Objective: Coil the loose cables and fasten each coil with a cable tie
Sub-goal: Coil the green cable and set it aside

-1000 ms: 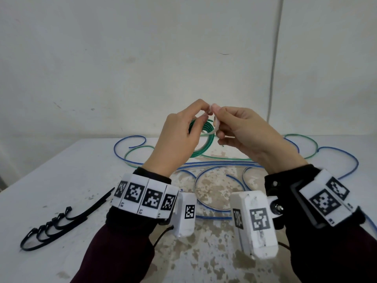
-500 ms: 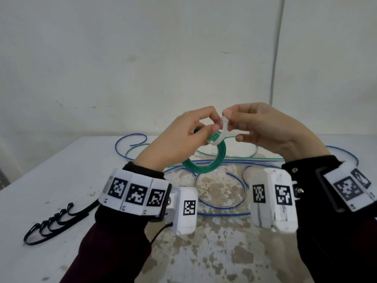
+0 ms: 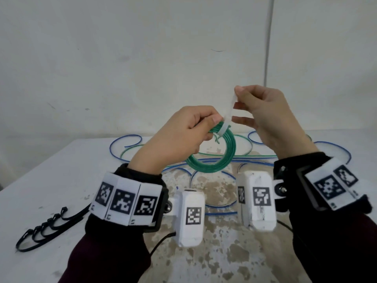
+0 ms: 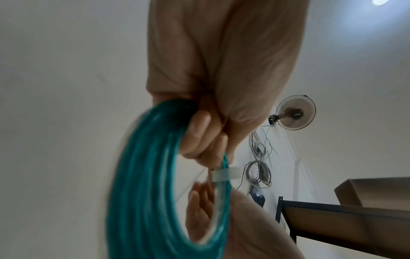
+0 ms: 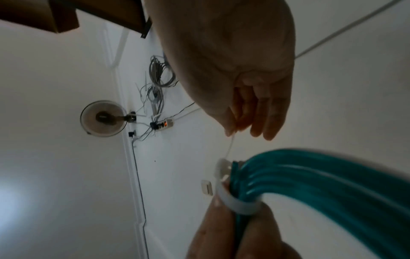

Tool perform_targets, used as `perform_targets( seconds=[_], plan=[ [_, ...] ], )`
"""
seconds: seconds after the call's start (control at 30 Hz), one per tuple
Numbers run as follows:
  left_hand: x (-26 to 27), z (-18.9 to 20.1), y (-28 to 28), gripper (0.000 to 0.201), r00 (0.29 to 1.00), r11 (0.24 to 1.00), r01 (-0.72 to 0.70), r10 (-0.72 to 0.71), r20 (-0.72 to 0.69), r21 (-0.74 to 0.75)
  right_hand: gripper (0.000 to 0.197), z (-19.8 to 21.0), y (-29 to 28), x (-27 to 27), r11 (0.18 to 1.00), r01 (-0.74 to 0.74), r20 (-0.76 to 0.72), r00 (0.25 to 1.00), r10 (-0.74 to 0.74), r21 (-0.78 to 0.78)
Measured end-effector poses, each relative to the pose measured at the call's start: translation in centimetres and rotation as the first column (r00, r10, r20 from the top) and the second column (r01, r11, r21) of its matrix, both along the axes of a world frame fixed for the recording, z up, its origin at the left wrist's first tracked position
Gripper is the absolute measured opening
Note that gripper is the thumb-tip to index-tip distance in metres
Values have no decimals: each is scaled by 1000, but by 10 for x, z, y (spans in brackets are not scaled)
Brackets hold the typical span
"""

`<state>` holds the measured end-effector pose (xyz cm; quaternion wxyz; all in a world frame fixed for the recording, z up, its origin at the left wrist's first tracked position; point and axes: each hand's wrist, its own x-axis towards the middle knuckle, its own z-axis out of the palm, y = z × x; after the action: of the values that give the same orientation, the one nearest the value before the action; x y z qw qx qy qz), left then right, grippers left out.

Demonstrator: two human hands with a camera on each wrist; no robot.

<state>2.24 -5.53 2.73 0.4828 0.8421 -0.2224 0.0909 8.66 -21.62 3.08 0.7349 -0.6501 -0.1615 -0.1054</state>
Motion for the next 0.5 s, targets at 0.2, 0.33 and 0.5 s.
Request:
perform_targets(
  seconds=[0.2,0.33,0.5],
  plan=[
    [4,-1,5,29,997,990,-66,70,24,-126,36,1,7,-10,900,-400,-161,913,374,-176],
    [7,-4,4,27,996,989,-88,90,10,-121,20,0,7,-10,931,-319,-89,947,307,-179],
    [8,-6,2,31,995,988,-90,94,22,-128,18,-2,13,-12,963,-219,23,974,226,-157]
  ],
)
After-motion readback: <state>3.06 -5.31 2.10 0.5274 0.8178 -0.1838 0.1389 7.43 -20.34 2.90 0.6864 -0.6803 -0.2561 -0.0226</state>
